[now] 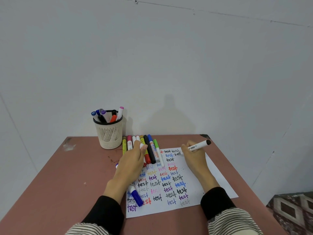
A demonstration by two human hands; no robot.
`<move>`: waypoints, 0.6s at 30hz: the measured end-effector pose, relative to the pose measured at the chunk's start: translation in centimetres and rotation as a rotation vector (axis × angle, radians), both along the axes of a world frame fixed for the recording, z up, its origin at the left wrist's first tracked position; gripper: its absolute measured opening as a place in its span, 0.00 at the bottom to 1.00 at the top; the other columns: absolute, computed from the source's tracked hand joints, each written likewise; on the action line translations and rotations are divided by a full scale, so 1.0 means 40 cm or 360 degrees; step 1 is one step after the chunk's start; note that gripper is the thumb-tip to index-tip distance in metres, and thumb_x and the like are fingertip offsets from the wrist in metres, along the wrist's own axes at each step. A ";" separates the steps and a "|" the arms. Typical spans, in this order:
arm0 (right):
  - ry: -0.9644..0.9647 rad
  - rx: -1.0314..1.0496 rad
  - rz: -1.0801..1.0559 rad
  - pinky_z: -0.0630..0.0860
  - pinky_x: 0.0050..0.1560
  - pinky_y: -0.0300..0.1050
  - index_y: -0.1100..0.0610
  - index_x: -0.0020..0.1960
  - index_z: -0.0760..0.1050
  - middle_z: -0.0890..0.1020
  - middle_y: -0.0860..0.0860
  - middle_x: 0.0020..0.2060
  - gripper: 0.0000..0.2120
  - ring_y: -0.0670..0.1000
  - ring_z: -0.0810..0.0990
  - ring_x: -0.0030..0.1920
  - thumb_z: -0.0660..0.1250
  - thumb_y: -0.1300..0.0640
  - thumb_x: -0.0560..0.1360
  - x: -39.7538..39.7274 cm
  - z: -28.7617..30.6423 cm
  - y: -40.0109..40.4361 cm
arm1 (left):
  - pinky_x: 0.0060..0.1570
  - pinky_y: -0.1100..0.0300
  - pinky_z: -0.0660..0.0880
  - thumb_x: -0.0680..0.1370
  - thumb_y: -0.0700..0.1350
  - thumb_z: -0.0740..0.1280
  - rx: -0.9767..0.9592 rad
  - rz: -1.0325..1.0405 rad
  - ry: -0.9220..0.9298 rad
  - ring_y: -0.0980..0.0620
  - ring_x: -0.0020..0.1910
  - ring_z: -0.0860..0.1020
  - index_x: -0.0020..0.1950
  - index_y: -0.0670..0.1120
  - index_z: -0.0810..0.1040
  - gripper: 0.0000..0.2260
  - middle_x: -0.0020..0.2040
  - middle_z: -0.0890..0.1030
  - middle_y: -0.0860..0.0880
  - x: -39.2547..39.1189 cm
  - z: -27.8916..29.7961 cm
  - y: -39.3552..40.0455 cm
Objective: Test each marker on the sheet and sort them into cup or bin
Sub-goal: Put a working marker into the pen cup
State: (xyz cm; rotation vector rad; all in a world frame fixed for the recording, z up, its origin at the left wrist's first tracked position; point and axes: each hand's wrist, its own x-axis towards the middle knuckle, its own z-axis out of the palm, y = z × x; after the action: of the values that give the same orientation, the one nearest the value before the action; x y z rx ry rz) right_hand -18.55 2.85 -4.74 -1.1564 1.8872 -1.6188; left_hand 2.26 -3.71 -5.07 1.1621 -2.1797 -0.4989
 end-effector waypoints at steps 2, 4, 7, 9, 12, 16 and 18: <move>0.0020 0.0015 0.0008 0.59 0.30 0.38 0.58 0.35 0.61 0.62 0.52 0.29 0.16 0.35 0.71 0.23 0.63 0.64 0.78 0.004 0.002 0.002 | 0.27 0.62 0.61 0.83 0.57 0.48 0.0003 0.0003 -0.0002 0.56 0.27 0.66 0.50 0.50 0.64 0.12 0.30 0.69 0.52 -0.001 -0.001 -0.001; 0.0031 0.0015 0.0013 0.61 0.32 0.41 0.59 0.35 0.63 0.62 0.54 0.29 0.15 0.34 0.72 0.24 0.63 0.64 0.78 0.005 0.001 0.002 | 0.27 0.61 0.62 0.83 0.57 0.48 -0.0005 0.0002 -0.0004 0.55 0.27 0.67 0.50 0.50 0.64 0.12 0.30 0.69 0.52 0.000 -0.001 -0.002; 0.0042 0.0044 0.0022 0.58 0.29 0.39 0.59 0.35 0.63 0.63 0.53 0.29 0.14 0.35 0.73 0.25 0.64 0.64 0.78 -0.001 -0.002 -0.002 | 0.27 0.60 0.63 0.83 0.56 0.48 -0.0008 -0.0003 -0.0002 0.54 0.27 0.67 0.50 0.50 0.64 0.13 0.30 0.70 0.51 0.000 -0.003 -0.004; -0.0025 0.0042 0.0004 0.57 0.28 0.38 0.57 0.34 0.60 0.61 0.51 0.28 0.17 0.39 0.76 0.28 0.63 0.64 0.77 -0.008 -0.007 -0.007 | 0.28 0.59 0.64 0.83 0.57 0.48 0.0001 -0.0008 0.0007 0.54 0.28 0.68 0.51 0.50 0.64 0.13 0.30 0.70 0.51 -0.001 -0.002 -0.004; -0.0042 0.0017 -0.0045 0.57 0.26 0.35 0.55 0.33 0.58 0.59 0.50 0.28 0.18 0.46 0.67 0.28 0.63 0.65 0.76 -0.014 -0.011 -0.009 | 0.28 0.60 0.64 0.83 0.57 0.48 0.0016 -0.0014 0.0010 0.54 0.28 0.68 0.51 0.50 0.64 0.13 0.30 0.70 0.51 -0.001 -0.001 -0.005; -0.0001 -0.0032 -0.0049 0.55 0.26 0.37 0.58 0.34 0.60 0.59 0.53 0.30 0.16 0.40 0.63 0.22 0.62 0.65 0.77 -0.010 -0.007 -0.004 | 0.29 0.59 0.65 0.83 0.57 0.48 0.0002 -0.0025 0.0006 0.54 0.28 0.68 0.51 0.50 0.64 0.13 0.30 0.70 0.52 0.000 -0.002 -0.004; 0.0037 -0.0025 -0.0027 0.55 0.25 0.35 0.58 0.35 0.61 0.60 0.53 0.29 0.16 0.39 0.64 0.22 0.62 0.65 0.77 -0.009 -0.006 -0.003 | 0.28 0.60 0.65 0.83 0.57 0.48 -0.0006 -0.0027 0.0001 0.54 0.28 0.68 0.50 0.50 0.64 0.13 0.30 0.69 0.52 0.000 -0.002 -0.003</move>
State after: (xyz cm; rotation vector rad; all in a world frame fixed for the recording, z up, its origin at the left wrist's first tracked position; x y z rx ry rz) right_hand -18.93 2.74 -4.99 -1.1738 1.9069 -1.6390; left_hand 2.28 -3.83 -5.17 1.1421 -2.1906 -0.5019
